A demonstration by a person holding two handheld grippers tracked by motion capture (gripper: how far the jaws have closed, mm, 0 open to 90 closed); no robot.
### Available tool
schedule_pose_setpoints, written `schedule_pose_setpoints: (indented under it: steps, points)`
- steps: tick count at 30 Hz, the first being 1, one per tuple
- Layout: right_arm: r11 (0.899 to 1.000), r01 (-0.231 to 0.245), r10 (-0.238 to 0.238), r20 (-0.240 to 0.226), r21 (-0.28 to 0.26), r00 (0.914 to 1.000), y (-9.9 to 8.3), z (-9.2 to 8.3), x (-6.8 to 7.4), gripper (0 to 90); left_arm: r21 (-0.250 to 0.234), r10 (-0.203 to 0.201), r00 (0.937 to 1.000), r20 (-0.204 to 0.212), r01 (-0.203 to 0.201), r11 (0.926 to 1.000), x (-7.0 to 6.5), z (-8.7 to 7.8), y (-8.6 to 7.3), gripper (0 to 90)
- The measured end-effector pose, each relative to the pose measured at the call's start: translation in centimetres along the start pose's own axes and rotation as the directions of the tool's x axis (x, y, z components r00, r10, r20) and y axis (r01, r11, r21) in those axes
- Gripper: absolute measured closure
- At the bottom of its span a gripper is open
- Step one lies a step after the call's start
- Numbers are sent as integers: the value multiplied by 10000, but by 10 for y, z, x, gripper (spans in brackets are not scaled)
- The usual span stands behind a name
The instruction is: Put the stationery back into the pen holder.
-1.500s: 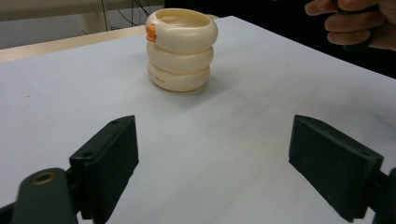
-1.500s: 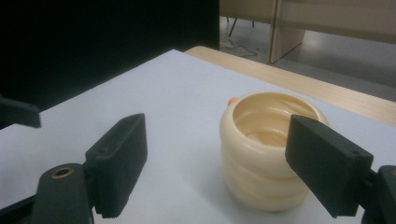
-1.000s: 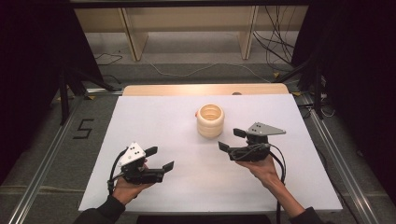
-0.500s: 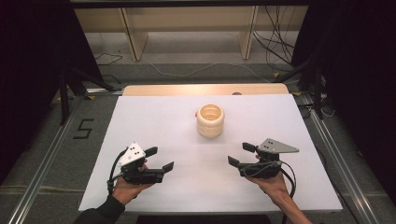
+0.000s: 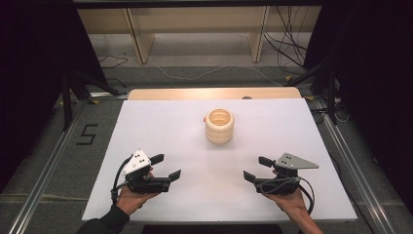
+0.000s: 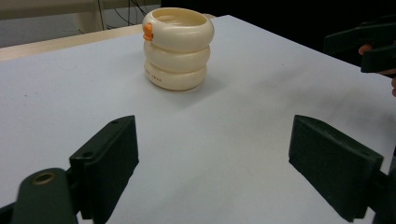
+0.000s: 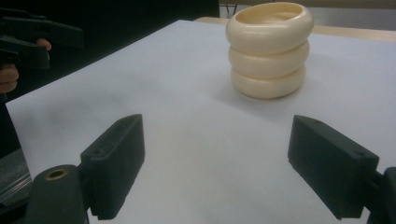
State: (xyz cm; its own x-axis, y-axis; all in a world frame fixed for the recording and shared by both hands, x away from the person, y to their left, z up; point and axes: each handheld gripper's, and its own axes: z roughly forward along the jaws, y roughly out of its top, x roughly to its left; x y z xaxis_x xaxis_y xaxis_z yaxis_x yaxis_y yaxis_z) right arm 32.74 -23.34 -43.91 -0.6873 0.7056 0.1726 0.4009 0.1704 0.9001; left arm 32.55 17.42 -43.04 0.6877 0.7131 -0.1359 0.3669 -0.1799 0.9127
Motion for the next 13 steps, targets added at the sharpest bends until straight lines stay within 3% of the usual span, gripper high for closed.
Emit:
schedule_pose_setpoints:
  steps: [13]
  points:
    - [9999,-28,29,84,-150,10000,0,-3,-1,193,-52,25,10000,-13,-25,10000,0,0,0,150]
